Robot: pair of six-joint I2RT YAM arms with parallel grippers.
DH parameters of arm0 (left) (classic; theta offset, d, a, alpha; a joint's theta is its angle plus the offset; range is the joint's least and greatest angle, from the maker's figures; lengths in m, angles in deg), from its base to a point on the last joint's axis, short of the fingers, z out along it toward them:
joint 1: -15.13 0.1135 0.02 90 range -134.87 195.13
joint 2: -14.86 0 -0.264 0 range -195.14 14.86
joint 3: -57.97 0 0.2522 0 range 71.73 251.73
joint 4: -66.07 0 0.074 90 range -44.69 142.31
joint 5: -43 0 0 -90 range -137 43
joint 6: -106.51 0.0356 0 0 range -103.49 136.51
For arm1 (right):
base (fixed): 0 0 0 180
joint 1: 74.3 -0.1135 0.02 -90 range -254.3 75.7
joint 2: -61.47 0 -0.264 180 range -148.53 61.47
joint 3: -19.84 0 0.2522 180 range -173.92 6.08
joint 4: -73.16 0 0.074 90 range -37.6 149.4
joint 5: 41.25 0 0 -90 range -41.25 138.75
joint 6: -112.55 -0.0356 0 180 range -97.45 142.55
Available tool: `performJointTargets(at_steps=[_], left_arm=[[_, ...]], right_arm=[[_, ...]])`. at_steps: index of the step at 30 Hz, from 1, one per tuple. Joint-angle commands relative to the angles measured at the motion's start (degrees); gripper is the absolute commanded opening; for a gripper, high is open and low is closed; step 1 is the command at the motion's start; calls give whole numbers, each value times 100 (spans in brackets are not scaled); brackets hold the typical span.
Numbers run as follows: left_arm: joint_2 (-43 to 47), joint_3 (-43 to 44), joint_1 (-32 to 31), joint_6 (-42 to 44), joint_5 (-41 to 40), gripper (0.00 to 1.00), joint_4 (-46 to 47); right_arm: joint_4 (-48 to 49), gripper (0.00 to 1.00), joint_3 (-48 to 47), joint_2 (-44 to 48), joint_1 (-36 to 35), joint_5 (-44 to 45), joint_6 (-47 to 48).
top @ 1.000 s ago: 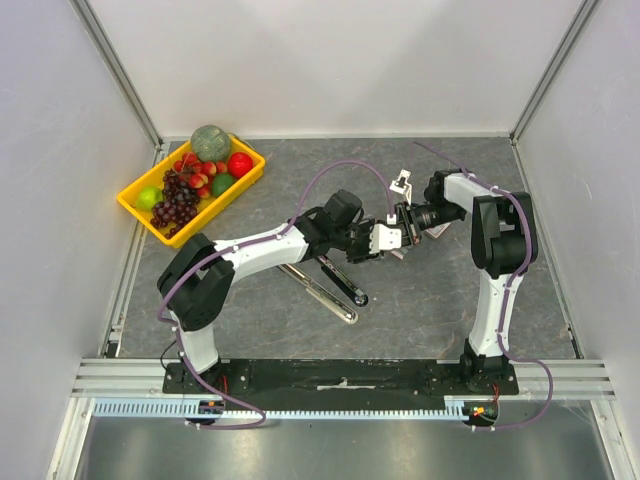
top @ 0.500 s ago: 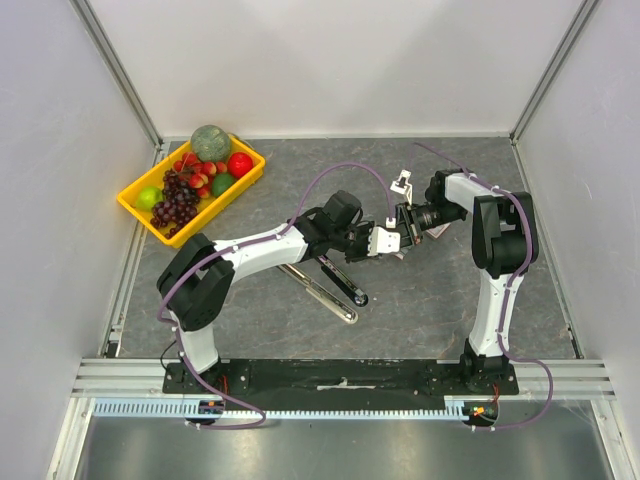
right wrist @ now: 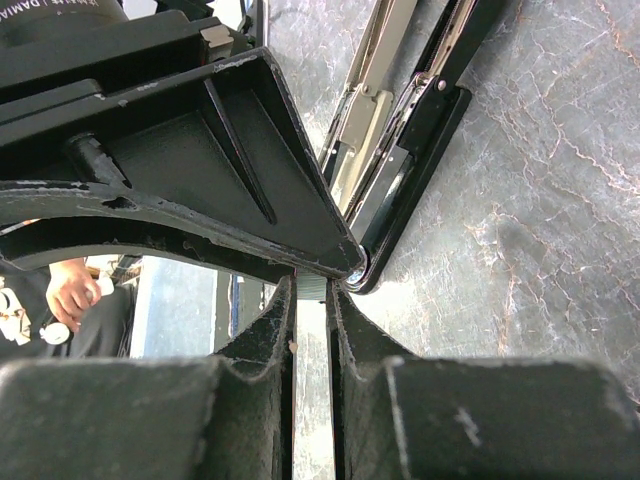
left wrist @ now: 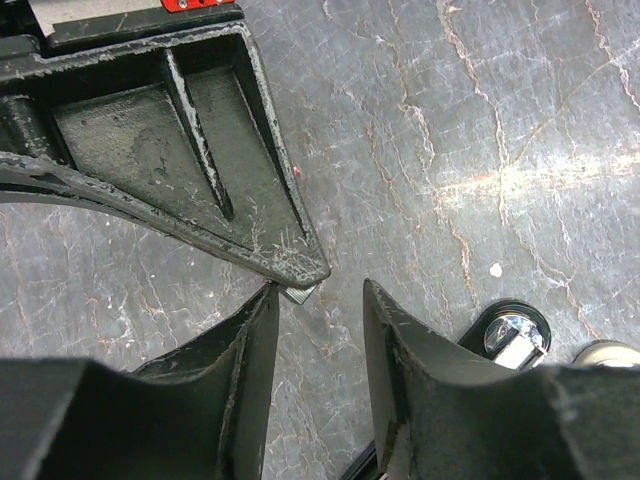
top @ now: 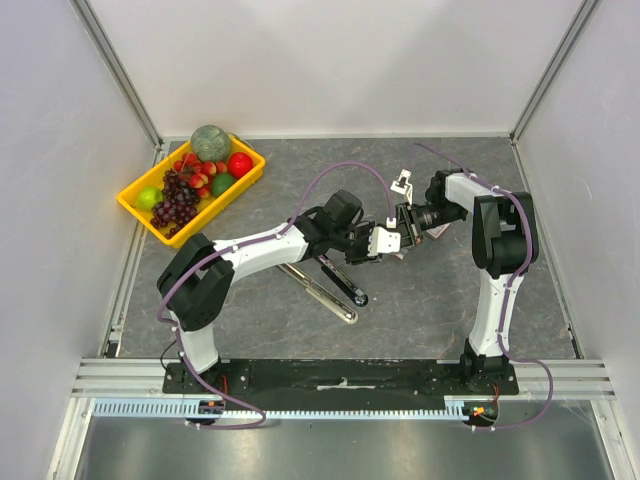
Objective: Load the staples into the stapler
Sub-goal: Pick up the staple from the center of the board.
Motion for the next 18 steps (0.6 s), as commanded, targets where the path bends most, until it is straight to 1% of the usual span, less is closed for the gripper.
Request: performJointTargets(at_steps=[1,18], left_arm=[[-50,171,-117,-158,362,46,47],[-155,303,-91,-457,-139,49,302]], right_arm=[[-221,15,-22,88,9,-296,62],[-221,14,5,97,-26,-226,62]])
